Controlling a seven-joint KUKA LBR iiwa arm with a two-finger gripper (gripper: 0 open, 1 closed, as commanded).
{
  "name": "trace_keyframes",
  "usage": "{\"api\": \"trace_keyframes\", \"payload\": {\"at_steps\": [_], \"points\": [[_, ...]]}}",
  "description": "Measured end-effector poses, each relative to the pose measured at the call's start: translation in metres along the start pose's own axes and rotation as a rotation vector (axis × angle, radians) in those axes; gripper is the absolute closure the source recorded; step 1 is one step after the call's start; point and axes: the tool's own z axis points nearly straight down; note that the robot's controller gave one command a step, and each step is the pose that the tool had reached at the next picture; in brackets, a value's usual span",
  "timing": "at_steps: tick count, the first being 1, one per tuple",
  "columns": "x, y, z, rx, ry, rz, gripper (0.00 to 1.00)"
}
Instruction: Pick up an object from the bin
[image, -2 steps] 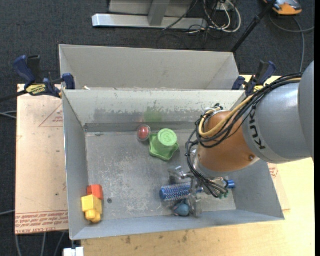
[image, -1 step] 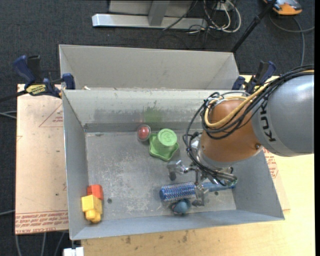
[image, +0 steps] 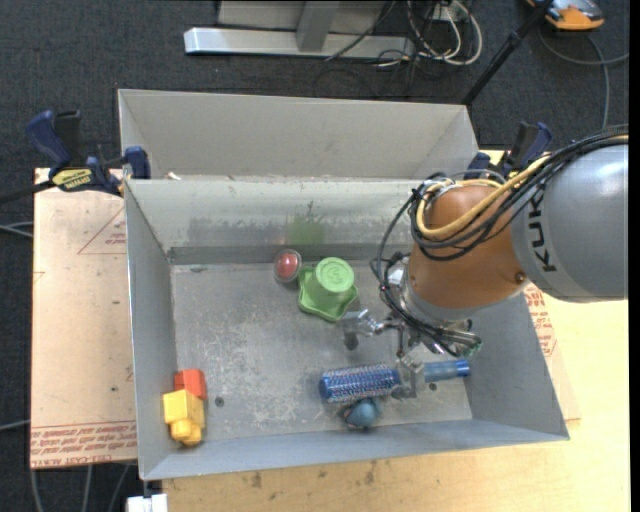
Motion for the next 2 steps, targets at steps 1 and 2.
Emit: {"api": "trace_keyframes", "payload": {"at_steps": [1, 2], "points": [[0.0044, 0.0034, 0.0314, -0.004, 0.004, -0.059, 0.00], [0.0038, 0.0037, 0.0314, -0.003, 0.002, -0.057, 0.00]]}}
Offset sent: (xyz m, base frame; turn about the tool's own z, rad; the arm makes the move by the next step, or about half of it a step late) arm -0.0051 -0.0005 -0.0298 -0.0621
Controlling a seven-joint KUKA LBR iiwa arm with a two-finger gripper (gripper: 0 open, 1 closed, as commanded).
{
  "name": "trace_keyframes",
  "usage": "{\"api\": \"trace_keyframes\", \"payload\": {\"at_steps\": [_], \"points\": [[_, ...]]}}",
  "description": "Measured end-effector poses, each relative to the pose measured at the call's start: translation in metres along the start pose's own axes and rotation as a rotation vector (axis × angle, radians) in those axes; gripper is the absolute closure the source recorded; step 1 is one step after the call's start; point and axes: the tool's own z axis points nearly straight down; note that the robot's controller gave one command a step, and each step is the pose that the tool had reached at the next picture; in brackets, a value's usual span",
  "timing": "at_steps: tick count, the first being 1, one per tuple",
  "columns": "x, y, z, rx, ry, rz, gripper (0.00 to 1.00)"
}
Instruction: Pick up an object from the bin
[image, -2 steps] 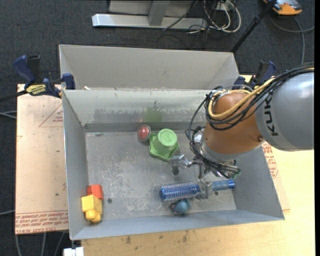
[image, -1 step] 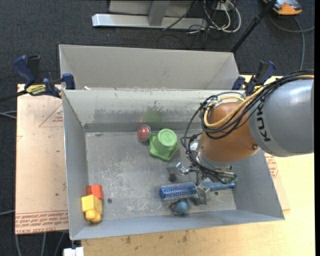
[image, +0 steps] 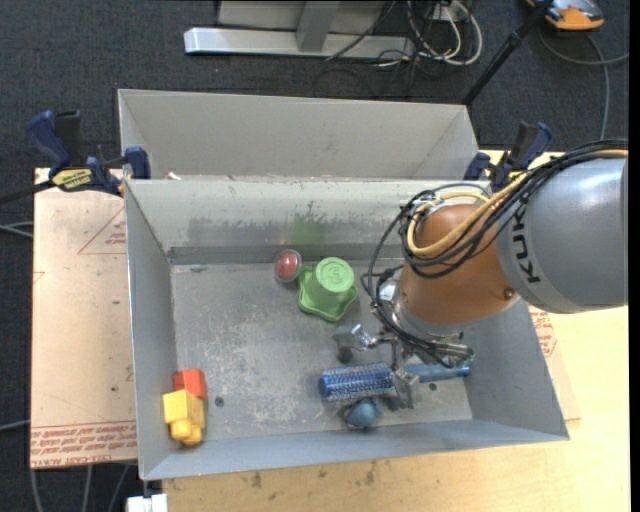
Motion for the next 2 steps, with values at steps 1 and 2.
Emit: {"api": "trace_keyframes", "payload": {"at_steps": [1, 2], "points": [[0.000, 0.000, 0.000, 0.001, -0.002, 0.002, 1.00], [-0.001, 0.000, -0.010, 0.001, -0.001, 0.004, 1.00]]}}
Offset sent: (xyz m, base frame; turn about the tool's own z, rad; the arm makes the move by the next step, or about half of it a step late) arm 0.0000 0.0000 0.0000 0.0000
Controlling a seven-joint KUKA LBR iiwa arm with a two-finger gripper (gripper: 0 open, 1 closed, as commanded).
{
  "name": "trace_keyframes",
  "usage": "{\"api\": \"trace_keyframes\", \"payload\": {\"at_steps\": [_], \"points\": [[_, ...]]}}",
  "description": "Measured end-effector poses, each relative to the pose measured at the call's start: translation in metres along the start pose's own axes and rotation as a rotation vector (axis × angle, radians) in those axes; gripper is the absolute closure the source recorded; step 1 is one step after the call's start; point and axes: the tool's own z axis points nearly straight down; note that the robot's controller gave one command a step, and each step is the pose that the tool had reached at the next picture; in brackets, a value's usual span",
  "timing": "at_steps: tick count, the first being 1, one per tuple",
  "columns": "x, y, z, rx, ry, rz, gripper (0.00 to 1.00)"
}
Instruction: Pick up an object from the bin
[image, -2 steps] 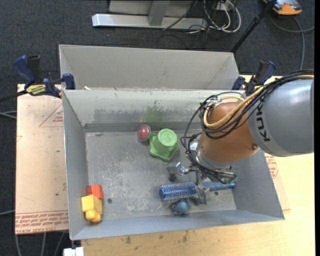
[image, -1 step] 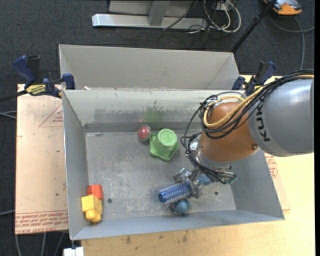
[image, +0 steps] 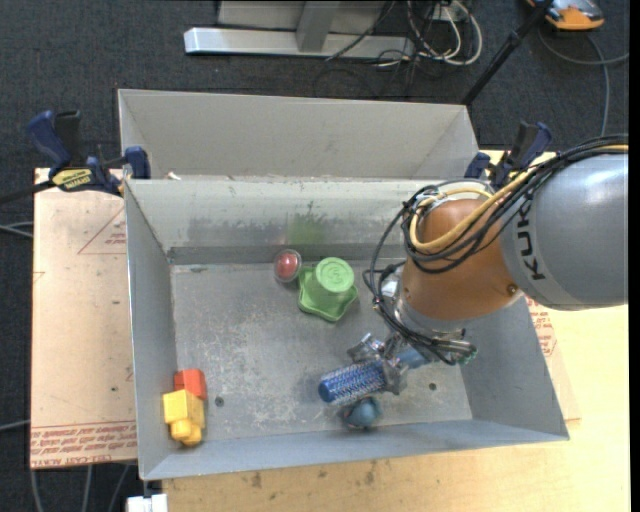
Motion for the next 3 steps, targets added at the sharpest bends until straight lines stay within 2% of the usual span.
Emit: {"api": "trace_keyframes", "payload": {"at_steps": [1, 3], "points": [[-0.002, 0.000, -0.064, 0.004, -0.004, 0.003, 1.00], [-0.004, 0.000, -0.105, 0.002, -0.002, 0.007, 1.00]]}}
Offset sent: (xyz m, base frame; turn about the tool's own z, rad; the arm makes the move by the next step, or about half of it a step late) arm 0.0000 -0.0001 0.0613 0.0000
